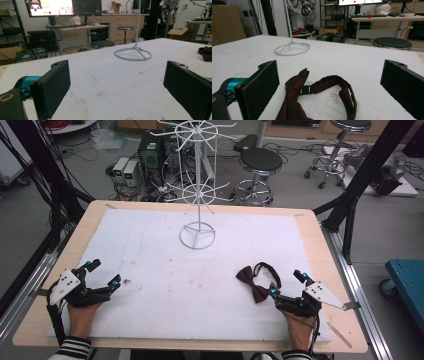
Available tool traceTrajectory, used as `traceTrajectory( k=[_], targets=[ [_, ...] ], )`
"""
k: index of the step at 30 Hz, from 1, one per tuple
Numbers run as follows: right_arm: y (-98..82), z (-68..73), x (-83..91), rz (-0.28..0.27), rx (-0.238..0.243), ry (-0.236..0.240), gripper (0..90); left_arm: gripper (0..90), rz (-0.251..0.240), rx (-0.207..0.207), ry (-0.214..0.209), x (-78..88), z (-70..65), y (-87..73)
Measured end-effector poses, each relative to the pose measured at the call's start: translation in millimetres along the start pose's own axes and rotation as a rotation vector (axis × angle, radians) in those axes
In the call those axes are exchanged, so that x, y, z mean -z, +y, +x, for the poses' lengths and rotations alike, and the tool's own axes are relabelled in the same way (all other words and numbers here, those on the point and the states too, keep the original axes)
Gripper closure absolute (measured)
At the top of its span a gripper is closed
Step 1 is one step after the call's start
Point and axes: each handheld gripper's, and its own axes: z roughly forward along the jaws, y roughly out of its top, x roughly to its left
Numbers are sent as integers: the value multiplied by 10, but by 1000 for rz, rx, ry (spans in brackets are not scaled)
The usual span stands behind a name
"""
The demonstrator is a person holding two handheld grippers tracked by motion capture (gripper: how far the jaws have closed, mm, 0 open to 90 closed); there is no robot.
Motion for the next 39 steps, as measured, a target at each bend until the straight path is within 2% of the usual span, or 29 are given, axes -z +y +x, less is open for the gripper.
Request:
traceTrajectory(
  k=[39],
  targets=[
    [-69,-11,-46,-3,-11,2,11,76,0,-2,1,0,-4,0]
  ],
)
